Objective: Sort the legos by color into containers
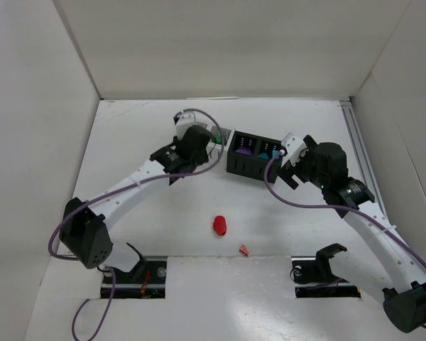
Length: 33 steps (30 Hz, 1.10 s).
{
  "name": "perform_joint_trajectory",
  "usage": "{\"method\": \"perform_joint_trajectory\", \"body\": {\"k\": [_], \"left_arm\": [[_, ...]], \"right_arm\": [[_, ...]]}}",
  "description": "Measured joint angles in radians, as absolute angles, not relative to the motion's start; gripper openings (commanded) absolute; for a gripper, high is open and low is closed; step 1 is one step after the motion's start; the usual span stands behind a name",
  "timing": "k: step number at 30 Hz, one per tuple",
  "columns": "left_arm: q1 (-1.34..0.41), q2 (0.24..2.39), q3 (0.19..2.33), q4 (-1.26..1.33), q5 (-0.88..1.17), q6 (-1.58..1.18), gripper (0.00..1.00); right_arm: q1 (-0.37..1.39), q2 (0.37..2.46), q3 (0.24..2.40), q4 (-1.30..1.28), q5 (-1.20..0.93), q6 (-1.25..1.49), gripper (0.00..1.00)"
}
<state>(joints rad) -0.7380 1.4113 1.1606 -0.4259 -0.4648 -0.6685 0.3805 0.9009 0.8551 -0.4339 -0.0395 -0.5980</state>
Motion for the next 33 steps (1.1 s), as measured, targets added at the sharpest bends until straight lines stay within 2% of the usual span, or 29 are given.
{"method": "perform_joint_trajectory", "body": {"k": [7, 13, 14, 15, 19, 20, 22, 25, 27, 28, 33], "left_arm": [[-0.584, 1.618, 1.462, -0.314, -0.442, -0.43, 0.13], [-0.529, 1.802, 1.566, -0.303, -0.4, -0.336, 0.17], [-0.524, 1.82, 1.566, -0.304, -0.394, -0.329, 0.21], [-0.519, 1.836, 1.566, -0.306, -0.392, -0.323, 0.34], [-0.508, 1.868, 1.566, -0.307, -0.387, -0.313, 0.46], [-0.507, 1.868, 1.566, -0.307, -0.387, -0.311, 0.54], [-0.506, 1.866, 1.568, -0.305, -0.387, -0.311, 0.59], [-0.507, 1.858, 1.567, -0.305, -0.385, -0.311, 0.74], [-0.508, 1.835, 1.555, -0.309, -0.378, -0.318, 0.86], [-0.508, 1.814, 1.539, -0.308, -0.375, -0.324, 0.99], [-0.522, 1.574, 1.364, -0.336, -0.408, -0.396, 0.99]], "right_arm": [[0.399, 0.901, 0.848, -0.434, -0.074, -0.606, 0.99], [0.467, 0.91, 0.848, -0.434, -0.068, -0.611, 0.99], [0.48, 0.914, 0.848, -0.434, -0.065, -0.611, 0.99], [0.494, 0.919, 0.848, -0.434, -0.059, -0.612, 0.99], [0.598, 0.96, 0.848, -0.435, -0.028, -0.613, 0.99], [0.632, 0.974, 0.848, -0.437, -0.015, -0.611, 0.99], [0.696, 0.999, 0.848, -0.44, 0.001, -0.601, 0.99], [0.779, 1.027, 0.848, -0.437, 0.014, -0.566, 0.99], [0.822, 1.047, 0.848, -0.431, 0.015, -0.542, 0.99], [0.844, 1.06, 0.847, -0.425, 0.017, -0.529, 0.99], [0.976, 1.177, 0.847, -0.365, 0.027, -0.464, 0.99]]}}
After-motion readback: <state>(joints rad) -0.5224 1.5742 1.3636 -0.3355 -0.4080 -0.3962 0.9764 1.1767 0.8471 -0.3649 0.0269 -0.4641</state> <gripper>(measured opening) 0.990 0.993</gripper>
